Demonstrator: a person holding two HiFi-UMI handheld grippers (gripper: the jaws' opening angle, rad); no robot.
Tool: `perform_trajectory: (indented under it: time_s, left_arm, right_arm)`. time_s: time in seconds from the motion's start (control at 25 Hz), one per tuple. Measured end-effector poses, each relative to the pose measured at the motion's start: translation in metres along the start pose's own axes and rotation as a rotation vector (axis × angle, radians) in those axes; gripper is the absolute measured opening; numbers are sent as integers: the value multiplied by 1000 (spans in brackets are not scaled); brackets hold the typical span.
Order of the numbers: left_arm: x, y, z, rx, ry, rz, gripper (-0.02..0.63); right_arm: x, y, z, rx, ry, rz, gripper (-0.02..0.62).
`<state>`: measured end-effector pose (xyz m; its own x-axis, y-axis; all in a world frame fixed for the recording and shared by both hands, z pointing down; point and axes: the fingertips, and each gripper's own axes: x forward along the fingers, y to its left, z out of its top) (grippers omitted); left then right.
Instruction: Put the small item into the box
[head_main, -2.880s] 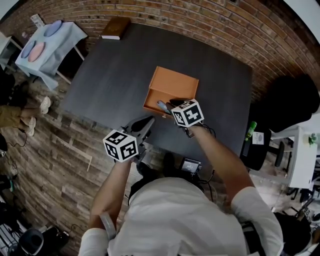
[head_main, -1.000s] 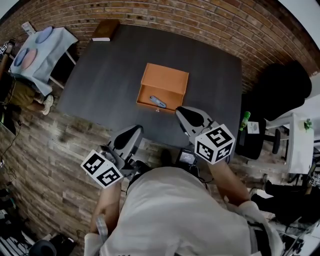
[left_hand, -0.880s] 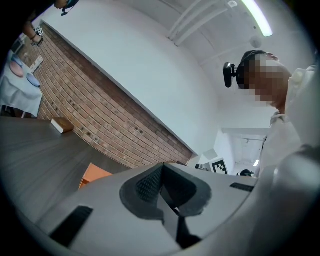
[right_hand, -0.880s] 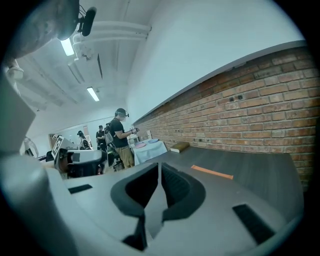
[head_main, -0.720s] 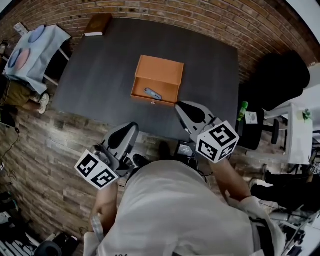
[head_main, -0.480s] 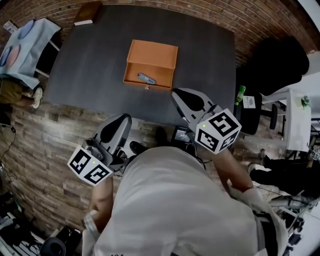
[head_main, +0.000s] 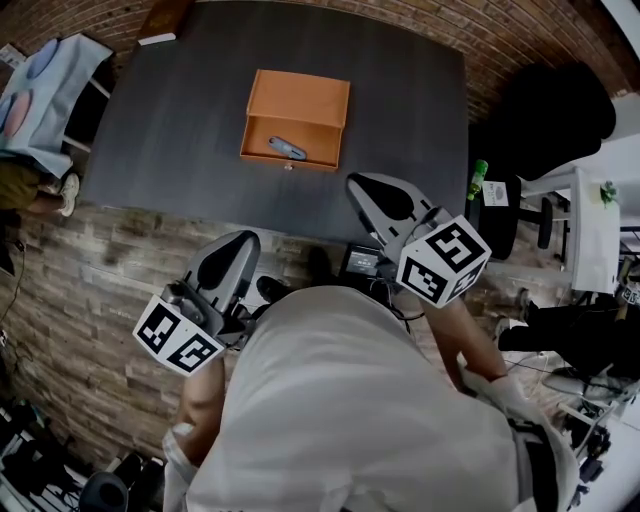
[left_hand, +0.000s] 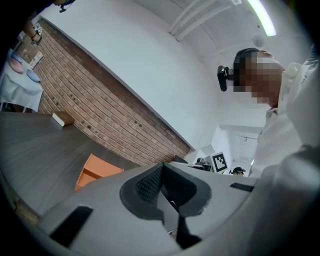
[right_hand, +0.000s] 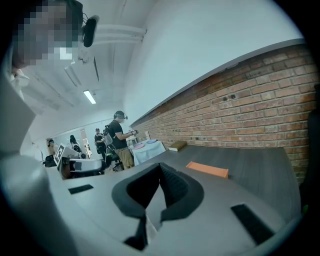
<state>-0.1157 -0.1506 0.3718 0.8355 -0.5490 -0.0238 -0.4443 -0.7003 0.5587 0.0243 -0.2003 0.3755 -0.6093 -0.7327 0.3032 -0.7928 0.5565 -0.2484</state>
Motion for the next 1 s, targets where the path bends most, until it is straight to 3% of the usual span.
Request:
perform_trajectory:
  time_s: [1.0]
  left_arm:
    - [-3, -2, 8, 3, -15, -17, 11]
  right_arm:
    - [-2, -4, 5, -16, -15, -43, 12]
